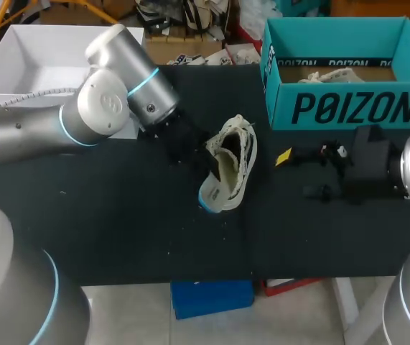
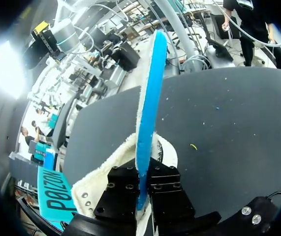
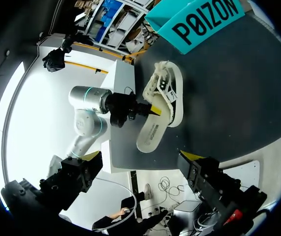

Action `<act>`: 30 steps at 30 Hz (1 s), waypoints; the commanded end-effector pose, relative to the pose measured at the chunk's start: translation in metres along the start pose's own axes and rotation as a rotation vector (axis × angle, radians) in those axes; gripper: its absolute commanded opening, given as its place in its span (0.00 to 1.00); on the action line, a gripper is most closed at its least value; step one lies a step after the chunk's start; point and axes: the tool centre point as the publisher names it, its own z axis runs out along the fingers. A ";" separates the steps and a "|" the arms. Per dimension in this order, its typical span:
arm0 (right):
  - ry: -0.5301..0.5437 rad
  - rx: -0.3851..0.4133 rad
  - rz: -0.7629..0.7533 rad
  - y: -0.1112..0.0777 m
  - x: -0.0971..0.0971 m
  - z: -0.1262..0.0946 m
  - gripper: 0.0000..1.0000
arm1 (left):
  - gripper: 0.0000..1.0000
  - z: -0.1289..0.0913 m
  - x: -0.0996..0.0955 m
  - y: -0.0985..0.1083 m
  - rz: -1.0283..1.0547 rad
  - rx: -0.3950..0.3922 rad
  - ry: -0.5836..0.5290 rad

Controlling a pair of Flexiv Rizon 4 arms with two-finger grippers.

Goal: Take the shoe out of the shoebox, open the shoe tongue, remove and reinsert the insole, then place the shoe into the shoebox

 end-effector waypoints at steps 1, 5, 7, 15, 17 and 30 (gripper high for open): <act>0.002 0.001 0.000 -0.001 0.000 -0.003 1.00 | 0.00 0.009 -0.005 0.011 0.002 -0.003 -0.015; 0.002 0.001 0.000 -0.001 0.000 -0.003 1.00 | 0.00 0.009 -0.015 0.019 0.007 -0.012 -0.033; 0.002 0.001 0.000 -0.001 0.000 -0.003 1.00 | 0.00 0.007 -0.020 0.024 0.006 -0.018 -0.044; 0.002 0.001 0.000 -0.001 0.000 -0.003 1.00 | 0.00 -0.003 -0.024 0.036 0.003 -0.054 -0.054; 0.002 0.001 0.000 -0.001 0.000 -0.003 1.00 | 0.00 -0.004 -0.024 0.037 0.001 -0.057 -0.054; 0.002 0.001 0.000 -0.001 0.000 -0.003 1.00 | 0.48 -0.012 -0.027 0.013 0.019 -0.018 -0.090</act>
